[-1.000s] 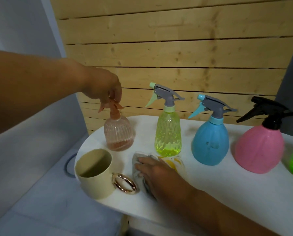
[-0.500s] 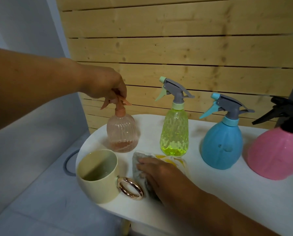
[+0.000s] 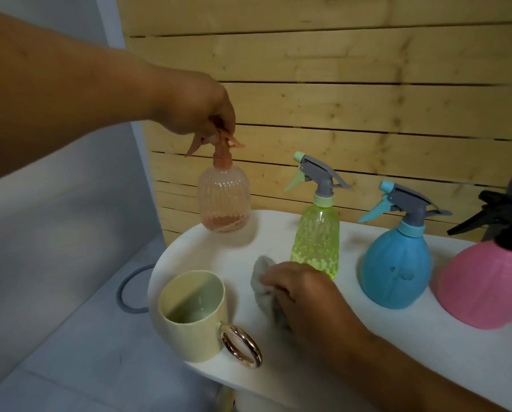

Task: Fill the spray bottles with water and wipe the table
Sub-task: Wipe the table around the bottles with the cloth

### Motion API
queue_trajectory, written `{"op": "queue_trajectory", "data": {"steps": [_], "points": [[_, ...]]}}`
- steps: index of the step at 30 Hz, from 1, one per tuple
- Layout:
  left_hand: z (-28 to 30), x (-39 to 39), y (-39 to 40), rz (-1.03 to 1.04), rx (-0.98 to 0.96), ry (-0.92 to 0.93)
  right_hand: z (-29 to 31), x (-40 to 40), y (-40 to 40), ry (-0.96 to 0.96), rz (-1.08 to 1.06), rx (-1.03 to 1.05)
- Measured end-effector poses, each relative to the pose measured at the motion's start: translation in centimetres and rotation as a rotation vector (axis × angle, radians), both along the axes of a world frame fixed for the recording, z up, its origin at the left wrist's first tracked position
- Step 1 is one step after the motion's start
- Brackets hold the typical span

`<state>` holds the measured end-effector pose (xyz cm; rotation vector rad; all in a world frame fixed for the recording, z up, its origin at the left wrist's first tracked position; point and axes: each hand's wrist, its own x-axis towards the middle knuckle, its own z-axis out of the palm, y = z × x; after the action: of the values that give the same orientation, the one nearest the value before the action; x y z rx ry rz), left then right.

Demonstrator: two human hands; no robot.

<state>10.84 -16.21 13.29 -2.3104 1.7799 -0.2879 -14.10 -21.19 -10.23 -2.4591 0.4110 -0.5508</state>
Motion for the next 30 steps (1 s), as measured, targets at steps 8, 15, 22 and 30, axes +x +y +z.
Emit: {"op": "queue_trajectory", "data": {"steps": [8,15,22,30], "points": [[3.6,-0.3,0.3,0.014,-0.089,-0.039,1.2,9.3,1.0,-0.016,-0.002,-0.085],[2.7,-0.7,-0.7,0.006,-0.038,-0.054,-2.7,15.2,-0.8,0.258,0.215,-0.379],[0.6,-0.6,-1.5,0.011,-0.023,-0.053,-4.1,13.2,-2.5,0.331,-0.063,-0.481],[-2.1,-2.0,-2.6,0.004,0.014,-0.001,-5.0,6.4,-0.9,0.271,0.098,-0.339]]}}
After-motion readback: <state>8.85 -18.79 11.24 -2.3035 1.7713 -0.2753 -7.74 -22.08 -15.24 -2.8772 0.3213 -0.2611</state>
